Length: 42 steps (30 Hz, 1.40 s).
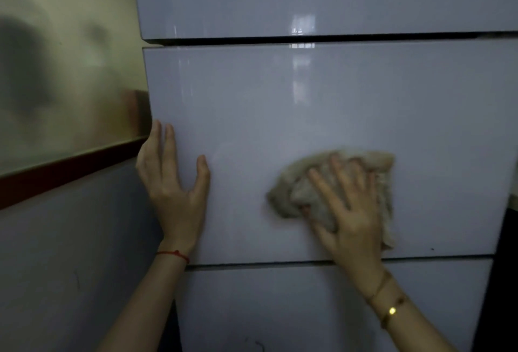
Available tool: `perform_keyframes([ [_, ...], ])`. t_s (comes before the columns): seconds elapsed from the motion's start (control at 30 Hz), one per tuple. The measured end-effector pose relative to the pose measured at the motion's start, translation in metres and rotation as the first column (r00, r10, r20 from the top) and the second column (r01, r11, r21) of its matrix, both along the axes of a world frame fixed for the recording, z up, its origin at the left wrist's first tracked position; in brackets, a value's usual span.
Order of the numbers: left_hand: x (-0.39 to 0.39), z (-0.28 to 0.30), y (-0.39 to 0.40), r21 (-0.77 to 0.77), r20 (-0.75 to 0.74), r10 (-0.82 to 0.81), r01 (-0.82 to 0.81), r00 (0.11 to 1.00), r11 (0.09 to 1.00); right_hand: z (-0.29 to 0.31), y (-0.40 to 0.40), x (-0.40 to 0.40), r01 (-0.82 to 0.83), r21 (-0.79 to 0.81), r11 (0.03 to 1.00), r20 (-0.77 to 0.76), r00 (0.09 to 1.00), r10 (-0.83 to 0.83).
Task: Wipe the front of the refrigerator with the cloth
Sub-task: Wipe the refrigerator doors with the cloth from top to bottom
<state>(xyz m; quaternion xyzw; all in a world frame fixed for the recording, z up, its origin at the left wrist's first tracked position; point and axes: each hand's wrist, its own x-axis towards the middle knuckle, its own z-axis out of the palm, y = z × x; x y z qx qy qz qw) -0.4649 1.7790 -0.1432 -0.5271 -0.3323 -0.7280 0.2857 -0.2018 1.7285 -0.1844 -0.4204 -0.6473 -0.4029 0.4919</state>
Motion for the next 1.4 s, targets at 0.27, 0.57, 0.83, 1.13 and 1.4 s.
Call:
perform_keyframes([
  [0.27,0.003,0.0,-0.002,-0.007,0.002,0.024,-0.024,1.0,1.0,0.052,0.011,-0.011,-0.007,0.111,0.994,-0.151,0.988,0.024],
  [0.57,0.003,-0.001,-0.005,-0.031,-0.003,0.044,-0.044,0.999,0.999,0.051,0.0,0.063,0.06,0.145,0.988,-0.451,0.892,0.012],
  [0.83,0.003,0.0,-0.003,-0.01,-0.004,0.059,-0.059,0.998,0.998,0.034,0.006,0.019,-0.006,0.08,0.997,0.041,0.999,0.002],
  [1.13,0.001,0.0,-0.003,-0.02,-0.008,0.028,-0.028,1.0,0.999,0.117,0.013,-0.006,-0.006,0.148,0.989,-0.104,0.994,0.022],
  [1.4,-0.013,-0.011,-0.003,-0.08,-0.072,-0.031,0.026,0.997,0.996,0.038,0.005,-0.039,-0.097,0.013,0.995,0.404,0.911,0.083],
])
